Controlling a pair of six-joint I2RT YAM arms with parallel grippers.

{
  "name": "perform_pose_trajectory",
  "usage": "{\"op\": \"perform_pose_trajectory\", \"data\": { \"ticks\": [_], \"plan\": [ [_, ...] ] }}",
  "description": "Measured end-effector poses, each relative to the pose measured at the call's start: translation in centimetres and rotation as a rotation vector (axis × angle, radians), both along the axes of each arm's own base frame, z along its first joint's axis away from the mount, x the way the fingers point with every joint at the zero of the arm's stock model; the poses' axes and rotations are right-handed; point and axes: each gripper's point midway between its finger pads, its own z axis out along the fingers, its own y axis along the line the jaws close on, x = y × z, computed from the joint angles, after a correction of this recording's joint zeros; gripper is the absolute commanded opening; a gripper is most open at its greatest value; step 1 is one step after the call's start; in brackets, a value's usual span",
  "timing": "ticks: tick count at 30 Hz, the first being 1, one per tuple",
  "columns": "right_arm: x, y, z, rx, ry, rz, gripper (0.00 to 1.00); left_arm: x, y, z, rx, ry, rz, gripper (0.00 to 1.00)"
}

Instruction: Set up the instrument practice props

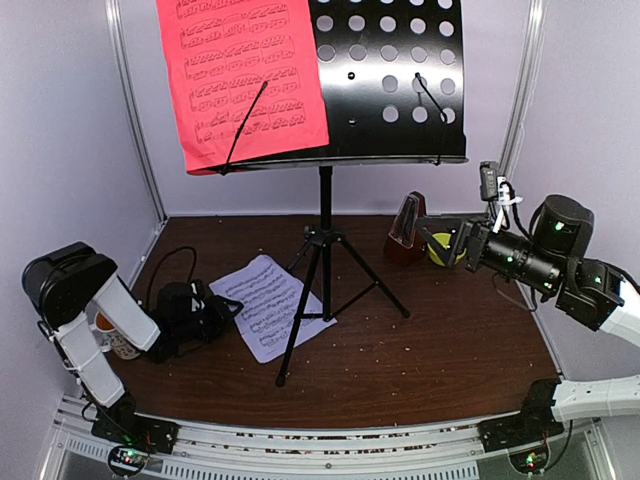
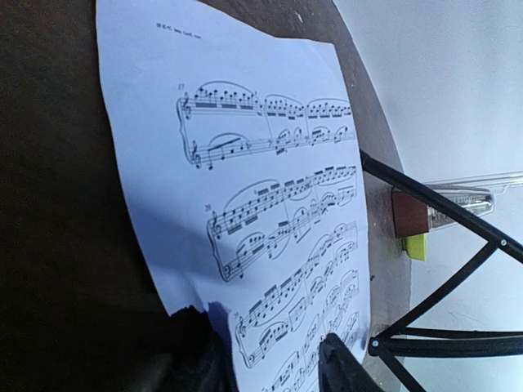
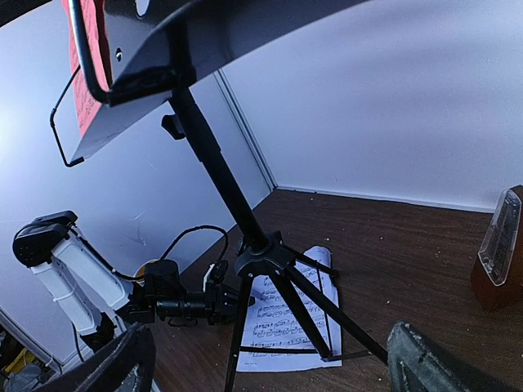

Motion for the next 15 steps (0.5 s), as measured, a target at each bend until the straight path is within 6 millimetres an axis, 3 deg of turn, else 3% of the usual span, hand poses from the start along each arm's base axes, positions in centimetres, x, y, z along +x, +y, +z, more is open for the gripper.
{"op": "perform_pose_trajectory", "data": {
  "ticks": [9,15],
  "plan": [
    [0.1,-0.2,-0.2,-0.008,0.006,-0.012,0.99,2.4,-1.7,0.0,-0.032,0.005,-0.016,0.33],
    [0.1,-0.3,-0.3,-0.009,0.008,-0.014,0.99,4.7,-2.9,1.3,-0.028,-0.029,-0.032,0.26]
  ]
}}
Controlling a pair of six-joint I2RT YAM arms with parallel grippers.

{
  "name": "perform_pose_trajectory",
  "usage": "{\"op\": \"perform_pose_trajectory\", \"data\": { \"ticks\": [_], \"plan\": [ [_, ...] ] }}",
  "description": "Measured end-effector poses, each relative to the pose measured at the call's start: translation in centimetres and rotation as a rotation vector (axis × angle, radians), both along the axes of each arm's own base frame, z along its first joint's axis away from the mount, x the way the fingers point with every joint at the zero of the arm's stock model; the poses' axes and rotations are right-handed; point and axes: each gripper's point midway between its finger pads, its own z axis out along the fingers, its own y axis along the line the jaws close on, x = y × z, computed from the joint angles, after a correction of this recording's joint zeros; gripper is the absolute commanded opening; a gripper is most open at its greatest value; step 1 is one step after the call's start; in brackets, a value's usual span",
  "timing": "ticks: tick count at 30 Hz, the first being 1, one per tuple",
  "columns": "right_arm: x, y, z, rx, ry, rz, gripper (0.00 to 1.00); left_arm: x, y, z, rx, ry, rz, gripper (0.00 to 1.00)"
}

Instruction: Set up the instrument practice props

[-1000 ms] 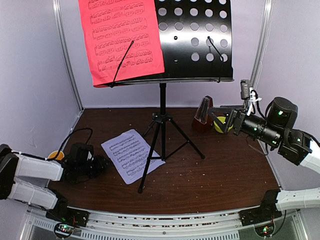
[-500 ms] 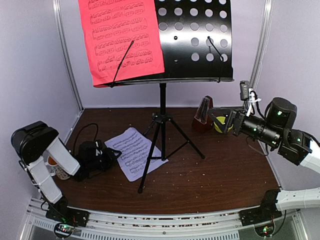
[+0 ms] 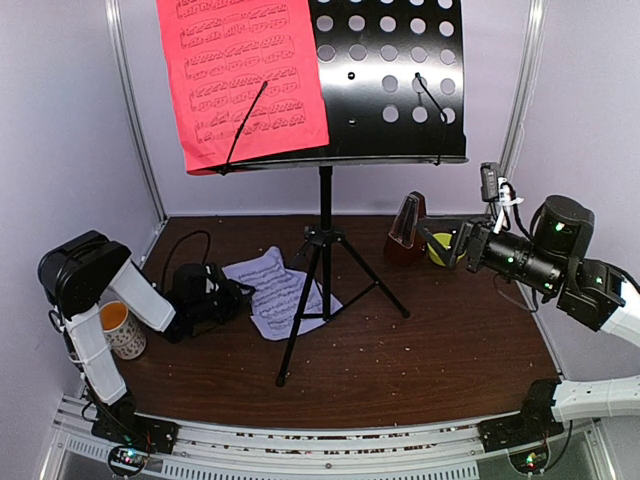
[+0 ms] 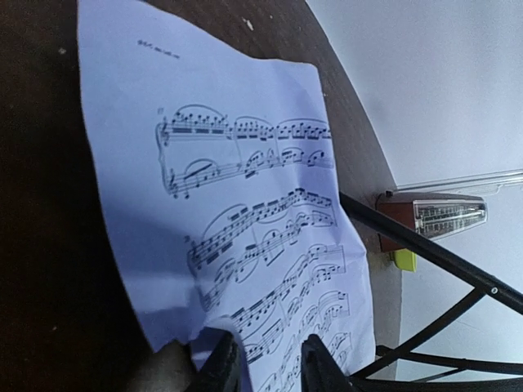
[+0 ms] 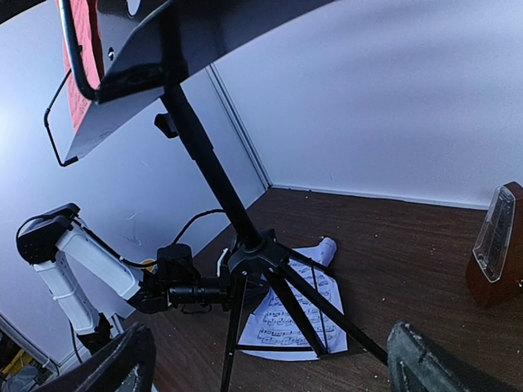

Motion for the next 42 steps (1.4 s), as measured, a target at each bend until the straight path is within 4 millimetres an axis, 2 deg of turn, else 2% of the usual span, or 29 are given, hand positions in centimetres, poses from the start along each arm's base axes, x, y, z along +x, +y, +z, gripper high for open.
{"op": "perform_pose_trajectory", "data": {
  "ticks": [6,8,12,16,19,24,26,27,29,33,37,42],
  "plan": [
    [0.0,-0.1,0.1,0.001,-0.002,-0.006,0.99,1.2,-0.5,0.6,0.017,-0.013,-0.008,0.13],
    [0.0,-0.2,0.1,0.002,-0.003,-0.008,0.99,1.2,-0.5,0.4,0.026,-0.005,-0.009,0.12],
    [0.0,-0.4,0.3,0.000,-0.006,-0.012,0.99,0.5,-0.1,-1.0,0.064,0.051,-0.010,0.23],
    [-0.2,-0.5,0.5,0.000,-0.012,-0.014,0.99,-1.2,1.0,-0.8,0.087,0.070,-0.007,0.31],
    [-0.2,-0.7,0.6,0.001,-0.017,-0.017,0.99,-3.1,2.1,1.4,0.105,0.044,-0.003,0.41],
    [-0.1,-0.6,0.6,-0.001,-0.016,-0.017,0.99,-5.8,3.8,8.4,0.135,-0.076,0.024,0.54],
    [0.0,-0.5,0.4,-0.003,-0.013,-0.017,0.99,-7.2,4.2,10.0,0.133,-0.103,0.027,0.56],
    [0.1,-0.5,0.3,-0.006,-0.011,-0.018,1.00,-7.8,4.5,10.2,0.134,-0.103,0.028,0.56],
    [0.2,-0.3,0.1,-0.010,-0.006,-0.018,0.99,-9.8,5.3,9.1,0.151,-0.061,0.031,0.57],
    [0.5,0.1,-0.3,-0.019,0.003,-0.012,0.99,-13.8,6.3,5.3,0.196,0.087,0.032,0.56],
    [0.7,0.3,-0.3,-0.017,0.004,-0.011,0.99,-17.3,6.5,3.5,0.192,0.171,0.042,0.54],
    [0.8,0.7,-0.5,-0.018,0.007,-0.004,0.99,-19.0,8.0,0.8,0.179,0.258,0.118,0.51]
  ]
}}
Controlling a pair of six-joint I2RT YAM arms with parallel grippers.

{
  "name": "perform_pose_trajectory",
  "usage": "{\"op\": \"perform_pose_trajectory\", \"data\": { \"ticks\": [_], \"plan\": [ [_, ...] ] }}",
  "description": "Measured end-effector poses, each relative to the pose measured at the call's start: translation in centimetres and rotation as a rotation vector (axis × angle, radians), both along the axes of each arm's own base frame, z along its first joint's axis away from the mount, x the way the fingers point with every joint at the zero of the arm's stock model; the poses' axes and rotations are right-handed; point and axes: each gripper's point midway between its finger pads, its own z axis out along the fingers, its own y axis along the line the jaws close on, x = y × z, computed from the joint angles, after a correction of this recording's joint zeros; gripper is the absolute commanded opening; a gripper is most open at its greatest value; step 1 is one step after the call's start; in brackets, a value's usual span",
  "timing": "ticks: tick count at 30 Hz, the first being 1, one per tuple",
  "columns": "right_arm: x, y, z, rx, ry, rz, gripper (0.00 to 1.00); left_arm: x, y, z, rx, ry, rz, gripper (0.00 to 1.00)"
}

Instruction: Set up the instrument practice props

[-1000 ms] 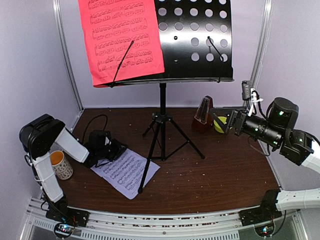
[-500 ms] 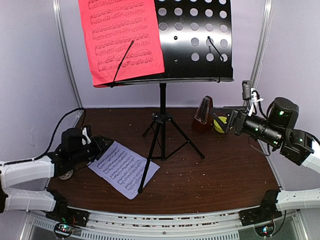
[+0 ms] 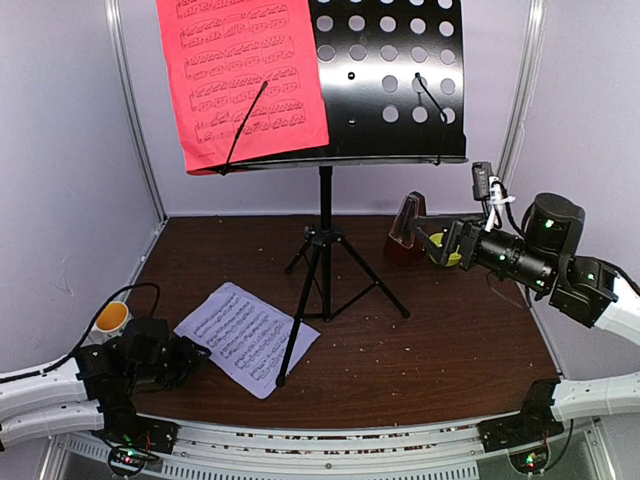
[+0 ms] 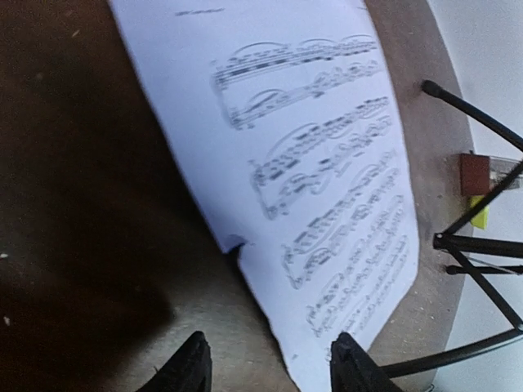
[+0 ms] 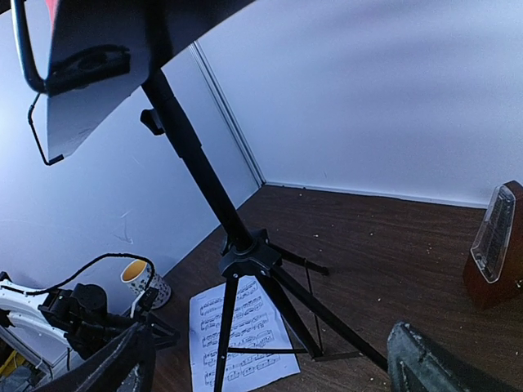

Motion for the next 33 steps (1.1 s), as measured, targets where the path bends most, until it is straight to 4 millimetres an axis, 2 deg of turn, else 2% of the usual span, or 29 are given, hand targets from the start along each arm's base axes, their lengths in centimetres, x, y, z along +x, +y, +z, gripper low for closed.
{"op": "perform_pose_trajectory", "data": {
  "ticks": [3,10,20,27,30,33],
  "plan": [
    [0.1,0.2,-0.1,-0.001,0.003,0.005,0.99,-0.6,0.8,-2.3,0.030,0.064,0.040,0.51],
    [0.1,0.3,0.0,0.011,0.010,0.006,0.99,1.8,-1.5,-2.5,-0.027,0.036,0.062,0.45],
    [-0.2,0.0,0.4,0.025,0.002,0.005,0.99,6.1,-5.6,-2.7,-0.128,-0.044,0.052,0.26],
    [-0.4,-0.4,0.6,0.024,0.000,-0.003,0.99,9.7,-7.9,-3.1,-0.228,-0.109,0.031,0.18],
    [-0.5,-0.7,0.7,0.023,-0.002,-0.010,0.99,10.5,-8.8,-3.3,-0.269,-0.132,0.013,0.14],
    [-0.5,-1.0,0.8,0.023,-0.003,-0.015,0.99,11.1,-9.6,-3.4,-0.290,-0.146,-0.009,0.05]
  ]
}}
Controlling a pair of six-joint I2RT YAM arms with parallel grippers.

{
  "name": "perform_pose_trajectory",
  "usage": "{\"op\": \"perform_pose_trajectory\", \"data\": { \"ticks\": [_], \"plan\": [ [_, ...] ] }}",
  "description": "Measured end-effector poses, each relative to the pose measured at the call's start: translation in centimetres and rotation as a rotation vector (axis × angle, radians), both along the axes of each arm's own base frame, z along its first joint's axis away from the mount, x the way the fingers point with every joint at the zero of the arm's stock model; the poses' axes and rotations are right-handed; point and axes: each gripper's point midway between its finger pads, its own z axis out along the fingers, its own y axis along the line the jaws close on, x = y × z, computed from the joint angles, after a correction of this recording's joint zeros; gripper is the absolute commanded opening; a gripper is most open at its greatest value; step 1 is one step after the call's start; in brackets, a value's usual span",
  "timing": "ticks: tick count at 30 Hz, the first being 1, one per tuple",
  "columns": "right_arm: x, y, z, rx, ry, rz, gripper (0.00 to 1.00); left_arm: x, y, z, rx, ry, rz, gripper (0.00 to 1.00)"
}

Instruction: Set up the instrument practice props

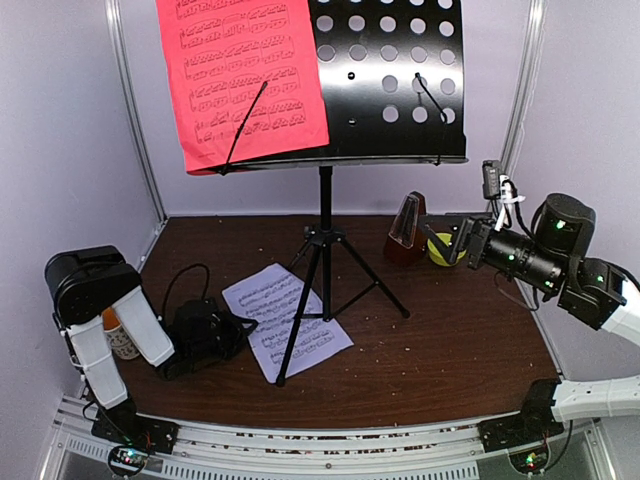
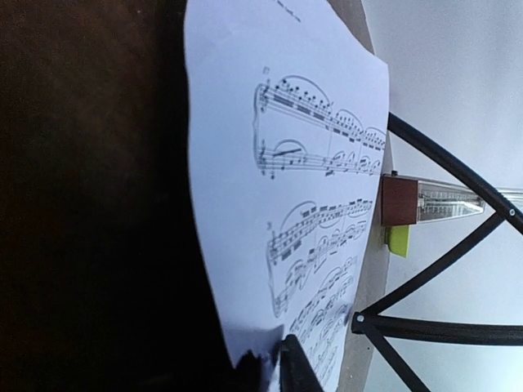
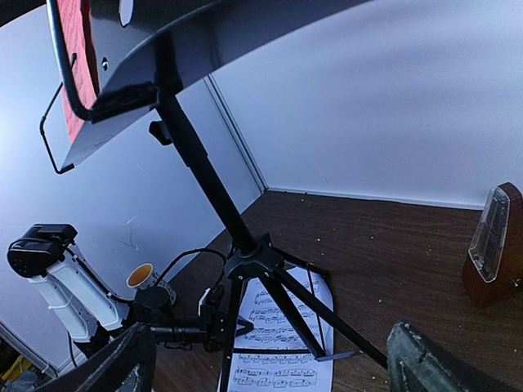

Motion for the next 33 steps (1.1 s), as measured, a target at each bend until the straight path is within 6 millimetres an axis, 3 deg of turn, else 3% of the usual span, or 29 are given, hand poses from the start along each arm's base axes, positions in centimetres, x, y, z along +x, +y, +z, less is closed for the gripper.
{"op": "perform_pose_trajectory", "data": {
  "ticks": [1,4,11,14,19,21,24,28,33],
  "plan": [
    [0.0,0.0,0.0,-0.001,0.001,-0.001,0.99,0.0,-0.1,0.0,0.003,-0.005,-0.007,0.00],
    [0.0,-0.1,-0.2,-0.007,0.003,-0.005,0.99,0.1,0.0,0.4,0.015,-0.020,-0.017,0.00],
    [0.0,-0.1,-0.2,-0.012,-0.001,-0.006,0.99,-2.1,3.4,0.6,0.230,-0.007,-0.038,0.00],
    [0.1,-0.1,-0.2,-0.014,-0.003,-0.006,0.99,-2.0,4.5,3.3,0.380,-0.065,-0.073,0.00],
    [0.1,-0.1,-0.2,-0.019,-0.007,-0.005,0.99,-1.5,6.5,11.9,0.585,-0.247,-0.093,0.00],
    [0.1,-0.1,-0.2,-0.020,-0.007,-0.006,0.99,-2.1,7.5,14.3,0.649,-0.290,-0.100,0.00],
    [0.2,0.0,0.2,-0.019,-0.013,-0.007,0.99,-3.9,9.2,16.0,0.739,-0.314,-0.148,0.00],
    [0.4,0.2,0.5,-0.020,-0.016,-0.003,0.99,-6.5,10.1,16.6,0.827,-0.305,-0.271,0.00],
    [0.7,0.8,0.5,-0.030,-0.013,0.006,0.99,-9.6,7.2,18.3,0.909,-0.333,-0.531,0.00]
  ]
}}
